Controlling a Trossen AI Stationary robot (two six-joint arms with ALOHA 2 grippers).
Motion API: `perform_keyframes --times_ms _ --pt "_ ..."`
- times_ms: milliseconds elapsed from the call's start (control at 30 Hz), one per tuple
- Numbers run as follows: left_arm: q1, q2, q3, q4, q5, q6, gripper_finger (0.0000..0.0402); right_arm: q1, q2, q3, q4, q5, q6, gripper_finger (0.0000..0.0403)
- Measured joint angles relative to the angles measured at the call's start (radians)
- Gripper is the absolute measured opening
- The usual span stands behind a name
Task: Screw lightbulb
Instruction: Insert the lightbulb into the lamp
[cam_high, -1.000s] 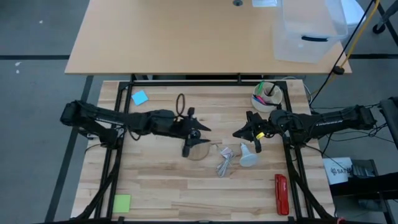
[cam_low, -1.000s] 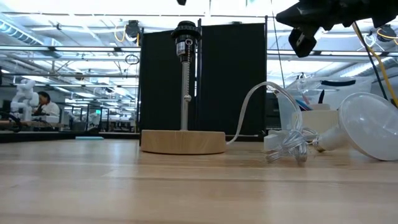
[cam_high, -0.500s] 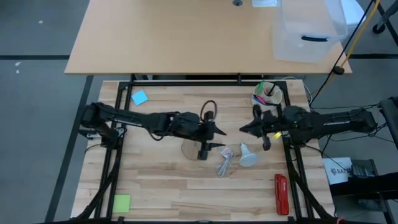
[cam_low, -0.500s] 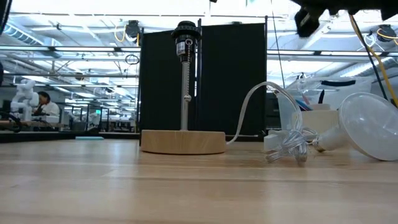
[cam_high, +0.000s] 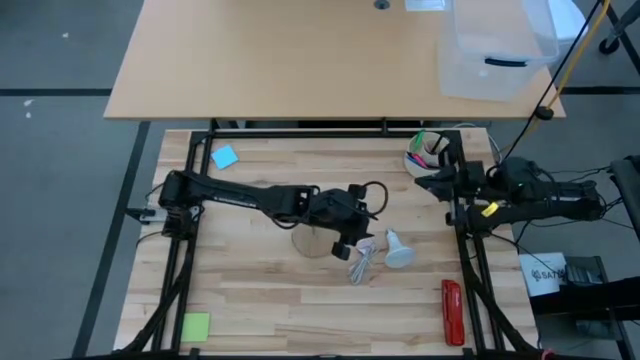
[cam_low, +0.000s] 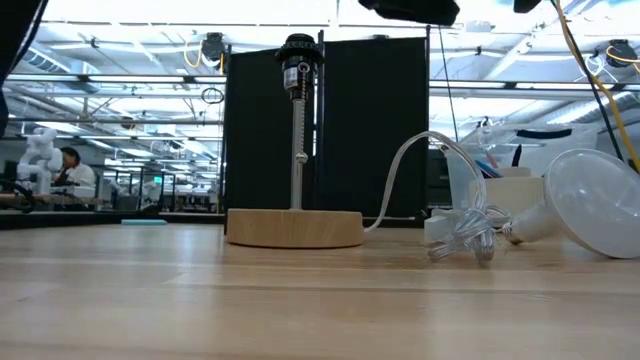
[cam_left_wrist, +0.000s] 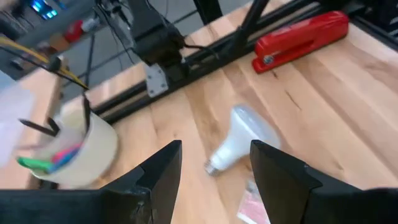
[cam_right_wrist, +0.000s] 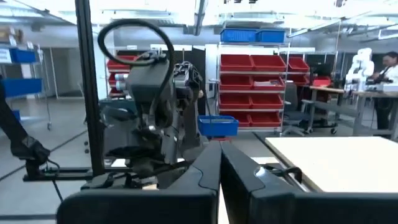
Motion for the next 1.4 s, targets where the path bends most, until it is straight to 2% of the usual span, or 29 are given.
perform_keyframes --times_ms 133,367,667,967,1100,1233,1400 --pt "0.005 0.048 0.068 -0.009 -0.059 0.063 0.0197 0.0 -0.007 0.018 0.0 0.0 -0.048 0.0" --pt "0.037 0.144 0.157 -0.006 -0.102 0.215 0.0197 0.0 -0.007 0.028 0.002 0.0 -0.137 0.0" --pt "0.063 0.248 0.202 -0.005 -0.12 0.37 0.0197 0.0 -0.006 0.029 -0.017 -0.001 -0.125 0.0" --pt "0.037 0.263 0.203 0.052 -0.15 0.394 0.0197 0.0 -0.006 0.029 -0.031 -0.013 -0.086 0.0" --pt "0.01 0.263 0.203 0.082 -0.226 0.393 0.0197 0.001 -0.006 0.029 -0.054 -0.023 -0.058 0.0" --pt "-0.03 0.258 0.203 0.089 -0.259 0.394 0.0197 0.006 -0.006 0.029 -0.105 -0.069 -0.05 0.0" --pt "-0.089 0.227 0.202 0.081 -0.288 0.346 0.0197 0.023 -0.005 0.029 -0.19 -0.066 -0.036 0.0"
